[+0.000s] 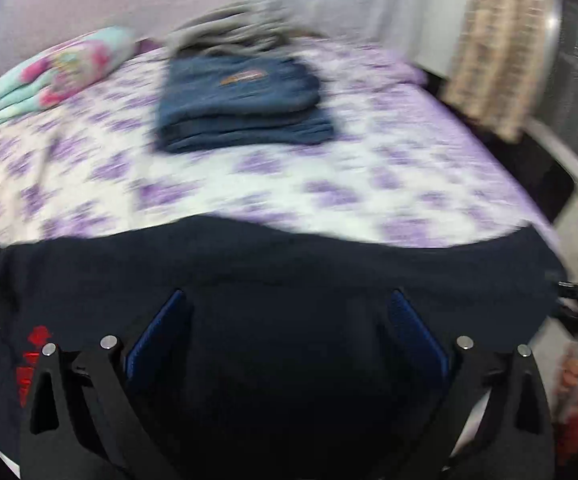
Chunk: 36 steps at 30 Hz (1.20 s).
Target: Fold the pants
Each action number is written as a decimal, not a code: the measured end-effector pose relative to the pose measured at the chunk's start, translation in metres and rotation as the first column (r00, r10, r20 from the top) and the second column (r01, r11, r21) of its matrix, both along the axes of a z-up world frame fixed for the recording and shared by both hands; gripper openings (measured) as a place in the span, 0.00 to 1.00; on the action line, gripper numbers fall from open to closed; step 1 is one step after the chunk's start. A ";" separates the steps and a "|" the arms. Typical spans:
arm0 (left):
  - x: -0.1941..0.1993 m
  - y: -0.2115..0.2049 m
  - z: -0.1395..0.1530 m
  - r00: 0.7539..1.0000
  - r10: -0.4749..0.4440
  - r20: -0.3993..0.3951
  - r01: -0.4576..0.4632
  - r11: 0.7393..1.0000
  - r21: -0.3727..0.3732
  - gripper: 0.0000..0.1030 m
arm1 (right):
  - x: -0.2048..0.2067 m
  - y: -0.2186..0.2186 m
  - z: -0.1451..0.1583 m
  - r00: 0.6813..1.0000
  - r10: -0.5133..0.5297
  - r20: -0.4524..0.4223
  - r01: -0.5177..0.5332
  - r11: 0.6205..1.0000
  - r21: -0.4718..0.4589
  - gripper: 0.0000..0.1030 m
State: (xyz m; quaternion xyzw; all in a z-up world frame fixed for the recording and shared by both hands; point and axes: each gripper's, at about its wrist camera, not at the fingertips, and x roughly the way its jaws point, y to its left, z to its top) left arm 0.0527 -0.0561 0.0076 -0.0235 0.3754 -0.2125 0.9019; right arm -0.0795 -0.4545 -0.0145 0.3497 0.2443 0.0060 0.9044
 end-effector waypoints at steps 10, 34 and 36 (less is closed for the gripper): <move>0.001 -0.075 -0.030 0.999 0.035 0.032 -0.042 0.965 0.259 0.96 | -0.005 -0.013 -0.008 0.999 -0.013 0.049 0.010 0.997 0.075 0.20; -0.042 0.103 -0.024 0.929 0.327 0.172 -0.355 0.918 0.175 0.95 | 0.006 -0.004 -0.002 0.997 -0.080 -0.006 0.080 0.995 0.054 0.23; -0.042 0.090 -0.026 0.914 0.333 0.232 -0.386 0.888 0.248 0.95 | 0.007 -0.004 -0.003 0.997 -0.078 -0.006 0.078 0.995 0.055 0.21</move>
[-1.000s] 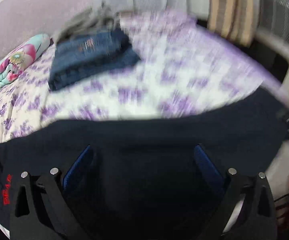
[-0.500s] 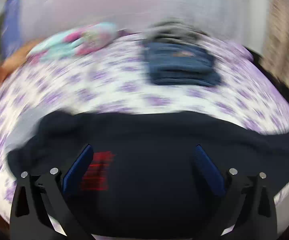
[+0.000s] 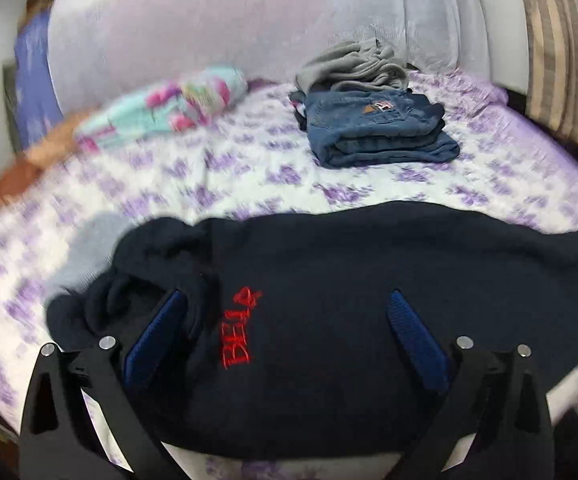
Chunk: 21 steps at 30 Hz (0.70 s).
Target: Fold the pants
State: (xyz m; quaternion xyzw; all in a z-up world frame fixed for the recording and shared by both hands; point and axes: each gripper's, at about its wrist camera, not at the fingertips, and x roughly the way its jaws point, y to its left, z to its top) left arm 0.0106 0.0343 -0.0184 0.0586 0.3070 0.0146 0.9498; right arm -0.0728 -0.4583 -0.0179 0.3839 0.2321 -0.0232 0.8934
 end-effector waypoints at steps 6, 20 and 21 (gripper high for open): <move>0.009 0.038 -0.003 0.997 -0.004 -0.078 -0.013 0.978 -0.210 0.96 | -0.002 0.027 0.029 1.000 -0.006 0.028 0.010 0.986 -0.169 0.18; -0.043 0.124 0.038 0.998 0.059 0.009 -0.049 0.896 -0.442 0.96 | 0.062 0.298 0.068 0.872 0.484 -0.072 -0.380 0.578 -0.722 0.17; -0.044 0.124 0.039 0.997 0.080 0.010 -0.069 0.907 -0.416 0.96 | 0.065 0.315 0.057 0.854 0.507 -0.113 -0.416 0.537 -0.734 0.17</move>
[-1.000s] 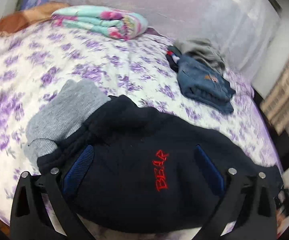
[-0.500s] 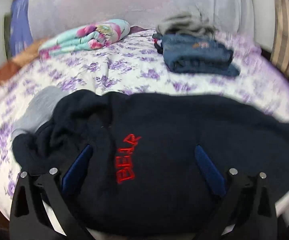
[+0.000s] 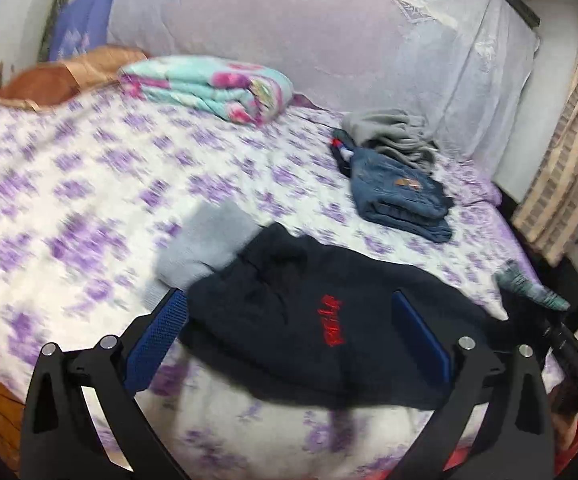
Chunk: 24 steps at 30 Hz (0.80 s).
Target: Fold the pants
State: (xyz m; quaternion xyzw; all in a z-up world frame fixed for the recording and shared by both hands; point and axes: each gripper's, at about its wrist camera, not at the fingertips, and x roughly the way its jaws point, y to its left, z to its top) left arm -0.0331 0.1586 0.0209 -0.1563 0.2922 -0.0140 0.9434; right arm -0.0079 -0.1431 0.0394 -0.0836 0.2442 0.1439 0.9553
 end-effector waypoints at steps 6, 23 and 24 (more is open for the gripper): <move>0.009 0.013 -0.008 0.998 -0.005 -0.058 0.004 1.000 -0.015 0.96 | -0.003 0.047 -0.053 0.997 0.056 -0.059 -0.067 0.975 -0.212 0.20; 0.024 0.025 -0.041 0.982 -0.036 -0.187 0.014 0.993 -0.118 0.96 | 0.040 -0.011 -0.019 0.983 -0.078 -0.165 0.082 0.996 0.019 0.63; 0.024 0.025 -0.043 0.982 -0.036 -0.185 0.013 0.992 -0.122 0.96 | 0.046 -0.004 -0.038 0.973 -0.075 -0.217 0.072 0.997 -0.022 0.65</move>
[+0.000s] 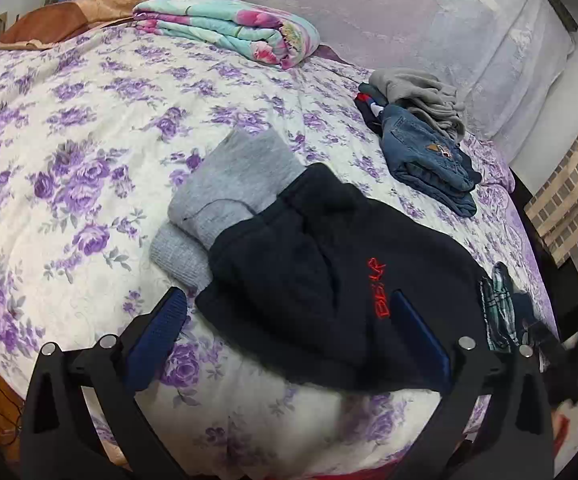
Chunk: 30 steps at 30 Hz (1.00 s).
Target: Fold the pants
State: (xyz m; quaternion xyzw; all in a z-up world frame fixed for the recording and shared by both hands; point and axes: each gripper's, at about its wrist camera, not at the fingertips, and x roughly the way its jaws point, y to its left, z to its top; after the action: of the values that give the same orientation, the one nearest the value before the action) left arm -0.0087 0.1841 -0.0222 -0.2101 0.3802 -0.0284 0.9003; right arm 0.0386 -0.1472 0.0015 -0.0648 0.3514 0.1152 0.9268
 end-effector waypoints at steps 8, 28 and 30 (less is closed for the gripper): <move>-0.004 -0.009 -0.003 1.000 0.007 0.016 -0.007 1.000 -0.017 0.96 | -0.012 0.004 -0.008 0.997 0.024 0.077 -0.024 1.000 -0.006 0.73; 0.018 0.026 -0.003 0.983 0.185 0.016 -0.171 0.934 -0.312 0.92 | -0.013 -0.002 -0.006 0.996 0.024 0.083 -0.027 0.999 0.039 0.76; 0.018 0.025 -0.003 0.980 0.197 0.021 -0.183 0.943 -0.278 0.84 | -0.021 -0.008 0.006 0.996 0.022 0.092 -0.031 0.995 0.098 0.77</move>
State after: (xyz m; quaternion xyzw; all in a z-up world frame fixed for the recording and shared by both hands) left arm 0.0093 0.2092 -0.0252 -0.3679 0.3284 0.0011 0.8700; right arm 0.0181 -0.1557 0.0071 -0.0286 0.3019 0.1418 0.9423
